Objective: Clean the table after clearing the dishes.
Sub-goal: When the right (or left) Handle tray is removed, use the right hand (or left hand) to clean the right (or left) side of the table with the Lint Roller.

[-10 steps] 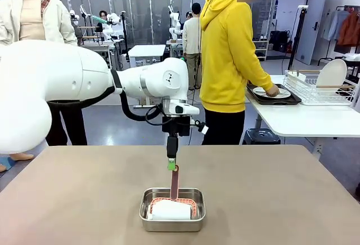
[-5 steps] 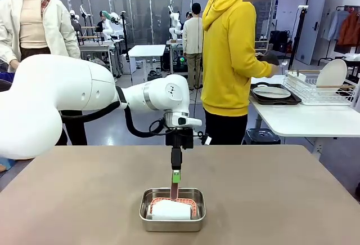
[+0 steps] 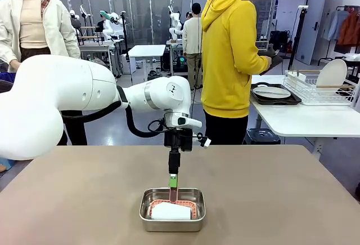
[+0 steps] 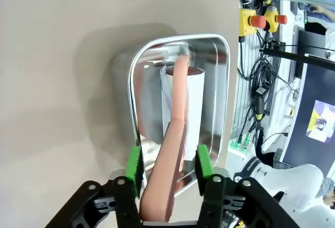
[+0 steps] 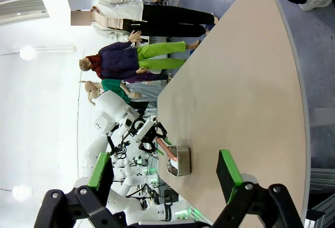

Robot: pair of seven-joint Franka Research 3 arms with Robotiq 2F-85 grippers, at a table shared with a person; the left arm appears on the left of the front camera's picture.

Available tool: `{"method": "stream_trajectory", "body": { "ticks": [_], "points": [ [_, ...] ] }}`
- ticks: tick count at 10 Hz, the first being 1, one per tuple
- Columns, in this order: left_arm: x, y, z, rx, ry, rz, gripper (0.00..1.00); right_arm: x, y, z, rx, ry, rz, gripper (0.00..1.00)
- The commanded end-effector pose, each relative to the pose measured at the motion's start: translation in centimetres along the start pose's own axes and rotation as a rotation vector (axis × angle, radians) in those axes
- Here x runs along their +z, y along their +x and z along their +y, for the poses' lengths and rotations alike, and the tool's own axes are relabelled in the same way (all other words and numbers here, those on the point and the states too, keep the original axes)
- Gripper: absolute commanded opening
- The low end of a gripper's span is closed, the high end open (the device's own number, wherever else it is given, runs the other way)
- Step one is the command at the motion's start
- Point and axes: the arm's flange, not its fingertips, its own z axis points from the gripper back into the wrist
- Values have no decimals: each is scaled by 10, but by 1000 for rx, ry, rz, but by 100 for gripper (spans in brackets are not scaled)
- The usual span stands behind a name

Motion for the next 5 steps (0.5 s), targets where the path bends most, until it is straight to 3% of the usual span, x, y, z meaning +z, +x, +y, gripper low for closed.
{"method": "stream_trajectory", "body": {
  "ticks": [1, 5],
  "points": [
    [9, 3, -2, 3, -26, -24, 0, 1, -1, 3, 6, 1, -2, 100],
    [20, -1, -21, 73, -20, -39, 0, 1, -1, 3, 6, 1, -2, 100]
  ]
}}
